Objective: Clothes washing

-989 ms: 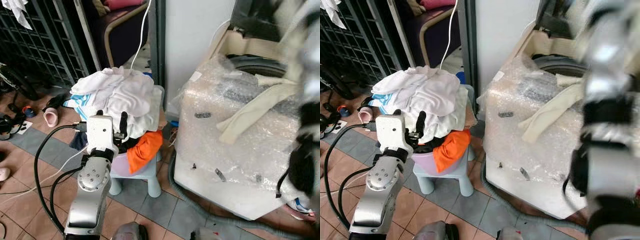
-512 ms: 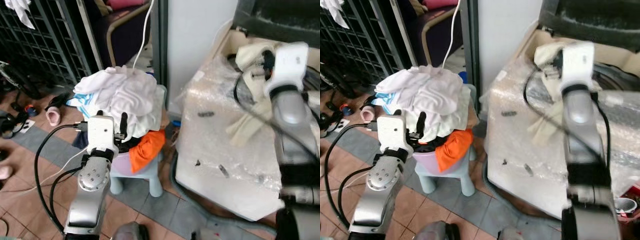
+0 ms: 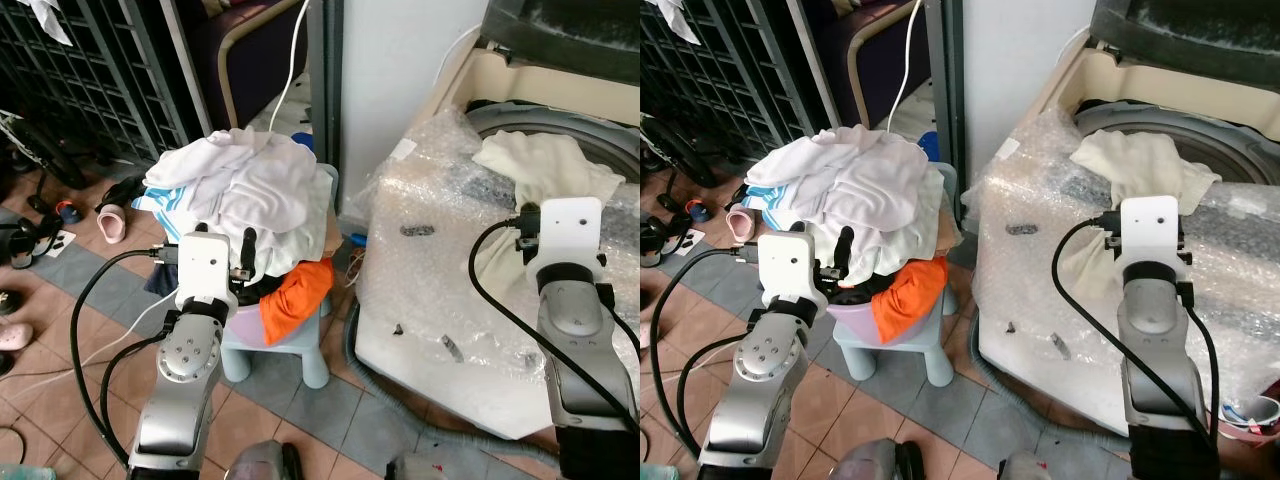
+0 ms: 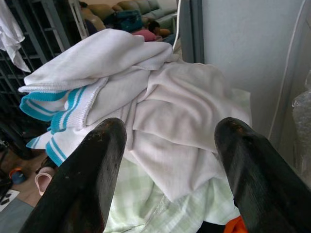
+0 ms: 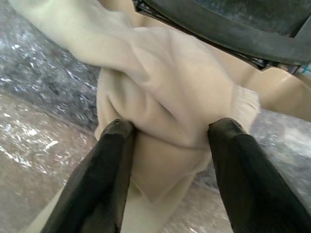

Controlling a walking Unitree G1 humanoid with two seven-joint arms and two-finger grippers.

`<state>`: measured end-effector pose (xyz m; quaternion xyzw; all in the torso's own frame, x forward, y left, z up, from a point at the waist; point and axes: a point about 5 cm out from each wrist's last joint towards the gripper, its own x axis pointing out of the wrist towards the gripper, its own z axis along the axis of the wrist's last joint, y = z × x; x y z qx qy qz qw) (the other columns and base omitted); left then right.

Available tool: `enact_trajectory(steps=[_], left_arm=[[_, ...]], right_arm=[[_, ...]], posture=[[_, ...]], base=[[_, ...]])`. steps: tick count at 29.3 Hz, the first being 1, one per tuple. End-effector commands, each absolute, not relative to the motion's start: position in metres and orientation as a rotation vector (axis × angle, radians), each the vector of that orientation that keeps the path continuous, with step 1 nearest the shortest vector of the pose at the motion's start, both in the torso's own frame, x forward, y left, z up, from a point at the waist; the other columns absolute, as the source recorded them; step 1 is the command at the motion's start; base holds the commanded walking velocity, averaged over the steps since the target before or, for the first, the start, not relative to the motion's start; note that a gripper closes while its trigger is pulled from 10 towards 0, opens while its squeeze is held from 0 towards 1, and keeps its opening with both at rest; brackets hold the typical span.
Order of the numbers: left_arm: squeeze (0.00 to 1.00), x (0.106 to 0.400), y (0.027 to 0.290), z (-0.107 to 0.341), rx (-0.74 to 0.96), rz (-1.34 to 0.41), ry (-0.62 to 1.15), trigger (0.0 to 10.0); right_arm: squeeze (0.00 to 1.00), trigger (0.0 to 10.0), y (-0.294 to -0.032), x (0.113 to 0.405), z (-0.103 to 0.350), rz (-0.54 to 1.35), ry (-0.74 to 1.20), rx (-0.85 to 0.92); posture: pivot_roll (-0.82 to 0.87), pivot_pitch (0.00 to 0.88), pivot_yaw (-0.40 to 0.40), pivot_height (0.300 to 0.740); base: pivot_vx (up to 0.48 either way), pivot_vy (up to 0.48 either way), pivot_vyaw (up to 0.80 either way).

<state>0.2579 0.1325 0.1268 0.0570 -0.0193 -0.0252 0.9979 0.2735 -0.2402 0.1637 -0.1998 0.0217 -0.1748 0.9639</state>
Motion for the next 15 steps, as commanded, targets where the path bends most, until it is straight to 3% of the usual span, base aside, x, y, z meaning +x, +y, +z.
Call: enact_trajectory(steps=[1, 3, 5, 8, 10, 12, 15], left_arm=[[0.0, 0.257, 0.135, 0.127, 0.131, -0.051, -0.035, 10.0], [0.0, 0.256, 0.136, 0.127, 0.135, -0.043, -0.032, 10.0], [0.0, 0.256, 0.136, 0.127, 0.137, -0.048, -0.029, 10.0], [0.0, 0.256, 0.135, 0.127, 0.138, -0.049, -0.028, 10.0], [0.0, 0.257, 0.135, 0.127, 0.138, -0.048, -0.025, 10.0], [0.0, 0.257, 0.134, 0.127, 0.138, -0.048, -0.022, 10.0], [0.0, 0.258, 0.133, 0.126, 0.137, -0.05, -0.021, 10.0]], right_arm=[[1.0, 10.0, -0.244, 0.27, 0.162, -0.381, 0.07, -0.42], [0.97, 10.0, -0.242, 0.269, 0.157, -0.378, 0.113, -0.401], [0.9, 0.0, -0.24, 0.272, 0.145, -0.376, 0.196, -0.328], [0.85, 0.0, -0.238, 0.278, 0.14, -0.362, 0.241, -0.273], [0.26, 0.0, -0.235, 0.293, 0.139, -0.34, 0.27, -0.21], [0.0, 0.0, -0.232, 0.316, 0.15, -0.311, 0.253, -0.156], [0.0, 0.0, -0.231, 0.332, 0.164, -0.294, 0.207, -0.142]], posture=[[-0.06, 0.06, 0.078, 0.74], [-0.06, 0.062, 0.077, 0.74], [-0.05, 0.062, 0.075, 0.74], [-0.05, 0.062, 0.075, 0.74], [-0.05, 0.062, 0.072, 0.74], [-0.05, 0.062, 0.071, 0.74], [-0.04, 0.06, 0.064, 0.74]], base=[[0.0, 0.0, 0.0], [0.0, 0.0, 0.0], [0.0, 0.0, 0.0], [0.0, 0.0, 0.0], [0.0, 0.0, 0.0], [0.0, 0.0, 0.0], [0.0, 0.0, 0.0]])
